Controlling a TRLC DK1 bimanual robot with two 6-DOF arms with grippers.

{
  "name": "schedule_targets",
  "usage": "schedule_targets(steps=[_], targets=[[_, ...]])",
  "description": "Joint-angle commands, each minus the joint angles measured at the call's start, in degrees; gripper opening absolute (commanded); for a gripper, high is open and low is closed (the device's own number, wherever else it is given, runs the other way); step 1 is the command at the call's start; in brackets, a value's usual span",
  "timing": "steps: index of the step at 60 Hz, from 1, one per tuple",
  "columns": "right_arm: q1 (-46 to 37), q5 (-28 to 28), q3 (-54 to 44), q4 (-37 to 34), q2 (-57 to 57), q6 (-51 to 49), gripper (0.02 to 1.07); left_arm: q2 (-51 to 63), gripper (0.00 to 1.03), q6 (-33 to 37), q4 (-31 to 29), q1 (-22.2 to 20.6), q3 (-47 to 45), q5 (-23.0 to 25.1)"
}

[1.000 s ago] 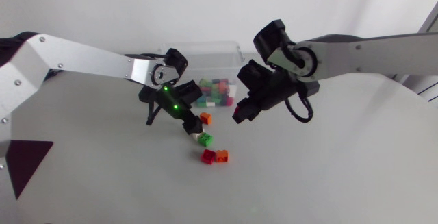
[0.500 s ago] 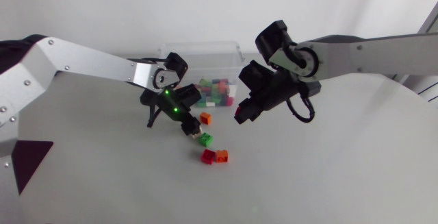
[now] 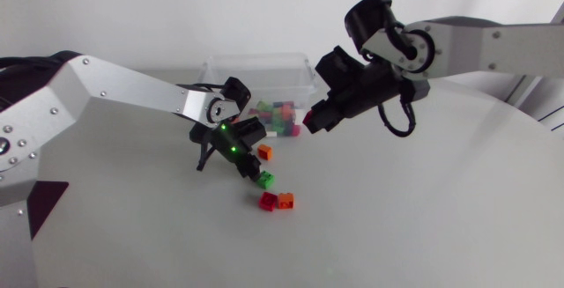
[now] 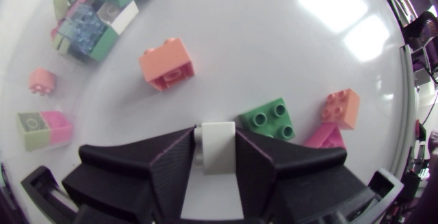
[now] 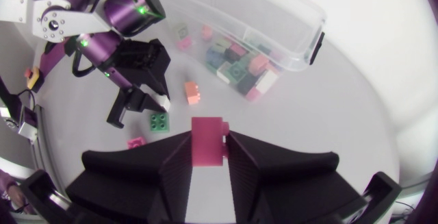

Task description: Place the duplo bricks in the container

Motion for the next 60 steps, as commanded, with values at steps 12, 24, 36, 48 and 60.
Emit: schedule_targets(steps=[12,24,36,48,60], targets=[[-0.12,-0.8,7.7,3.24,3.39,2.57,0.13,-6.56,0.24,1.14,-1.66,1.22,-4.98,1.13],[-0.38,-0.98,13.94,6.75,8.31,4.15,0.13,-17.81,0.24,-0.01,-1.57,3.94,-7.44,7.19],[-0.56,-0.98,21.77,8.6,14.46,6.35,0.13,-25.1,0.25,-2.91,0.72,7.46,-6.38,10.71],[-0.47,-0.8,23.08,14.05,18.68,7.58,0.13,-27.04,0.25,-6.42,5.46,9.57,-6.12,11.15],[-0.29,0.87,20.89,22.48,21.5,7.4,0.15,-27.04,0.26,-9.15,8.98,10.18,-6.03,11.76]])
